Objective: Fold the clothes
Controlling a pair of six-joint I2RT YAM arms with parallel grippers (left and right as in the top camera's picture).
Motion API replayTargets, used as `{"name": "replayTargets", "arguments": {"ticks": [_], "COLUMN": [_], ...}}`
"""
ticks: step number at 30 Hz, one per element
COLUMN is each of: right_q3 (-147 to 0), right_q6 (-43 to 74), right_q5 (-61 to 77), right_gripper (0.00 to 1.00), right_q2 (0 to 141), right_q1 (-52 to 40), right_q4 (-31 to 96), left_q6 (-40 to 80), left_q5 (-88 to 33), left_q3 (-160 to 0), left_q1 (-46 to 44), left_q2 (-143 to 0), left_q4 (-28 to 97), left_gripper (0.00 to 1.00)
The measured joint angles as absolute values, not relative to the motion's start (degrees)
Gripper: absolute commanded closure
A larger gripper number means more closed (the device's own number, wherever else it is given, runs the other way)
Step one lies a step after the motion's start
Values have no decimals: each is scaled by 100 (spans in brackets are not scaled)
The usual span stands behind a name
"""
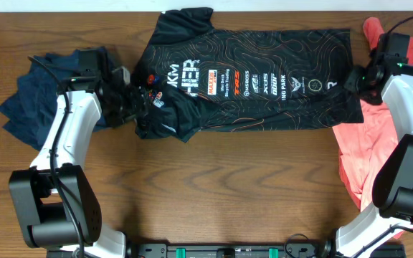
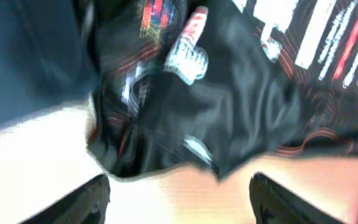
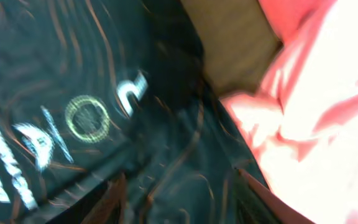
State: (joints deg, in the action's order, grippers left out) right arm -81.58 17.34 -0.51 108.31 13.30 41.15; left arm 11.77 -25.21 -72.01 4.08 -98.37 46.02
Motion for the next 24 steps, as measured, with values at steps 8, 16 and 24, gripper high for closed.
{"name": "replayTargets", "arguments": {"ticks": [8, 16, 24], "right_q3": [-8073, -7085, -6340], "right_q6": [2051, 1848, 1437], "right_q5": [-856, -685, -510], "right_gripper": [56, 51, 68], "right_q2": [10831, 10838, 10696], "right_q1": [1610, 1894, 1896], "right_q4": [5238, 5057, 3837], "left_q6": [1037, 1022, 1028], "left_q5": [-2499, -2462, -2460], "left_q3": [-6969, -6211, -5946], "left_q1": [408, 364, 353], "left_q2": [-9837, -9837, -9837], "left_q4": [4449, 3629, 3437], "left_gripper": [28, 27, 27]}}
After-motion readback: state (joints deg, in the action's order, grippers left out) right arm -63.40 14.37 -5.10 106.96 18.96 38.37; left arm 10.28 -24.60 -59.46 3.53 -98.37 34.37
